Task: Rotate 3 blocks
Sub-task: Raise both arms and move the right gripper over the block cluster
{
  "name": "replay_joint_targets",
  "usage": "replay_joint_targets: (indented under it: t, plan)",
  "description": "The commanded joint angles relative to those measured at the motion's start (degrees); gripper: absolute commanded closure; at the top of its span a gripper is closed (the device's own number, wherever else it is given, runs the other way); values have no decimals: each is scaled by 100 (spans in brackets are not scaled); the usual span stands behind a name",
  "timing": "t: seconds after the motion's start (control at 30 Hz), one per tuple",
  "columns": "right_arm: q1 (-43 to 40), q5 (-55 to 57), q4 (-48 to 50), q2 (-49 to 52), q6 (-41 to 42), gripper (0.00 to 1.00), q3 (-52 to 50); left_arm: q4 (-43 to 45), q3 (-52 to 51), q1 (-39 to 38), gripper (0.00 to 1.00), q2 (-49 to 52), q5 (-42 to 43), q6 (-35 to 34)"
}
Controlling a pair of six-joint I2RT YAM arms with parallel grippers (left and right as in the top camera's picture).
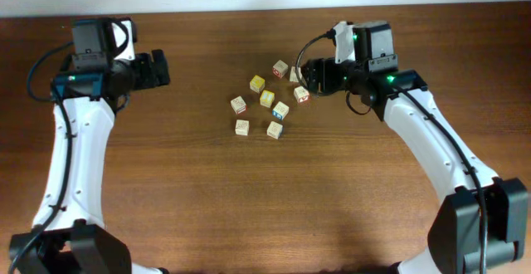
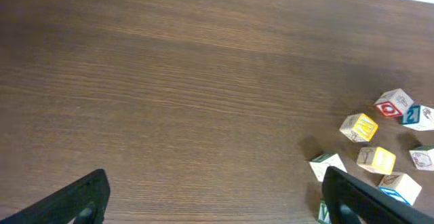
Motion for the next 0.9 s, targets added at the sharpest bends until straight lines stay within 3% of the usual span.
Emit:
replay_joint_targets:
  t: [0.0, 0.23, 0.3, 0.47, 0.77, 0.87]
  plan:
    - [264, 562, 444, 402, -195, 14, 118, -7, 136, 15, 1, 149, -72, -76]
    - [739, 1650, 1147, 1530, -22, 22, 118, -66, 136, 15, 0, 177, -85, -76]
    - [728, 1690, 1250, 1808, -22, 31, 118, -66, 136, 15, 0, 177, -85, -76]
    - [734, 1681, 1294, 2050, 26, 40, 118, -68, 136, 15, 1, 177, -85, -76]
    - [743, 1665, 1403, 2400, 127, 45, 114, -221, 136, 15, 1, 177, -85, -76]
    - [726, 1665, 1478, 2402, 129, 62, 116, -221, 136, 15, 1, 177, -85, -76]
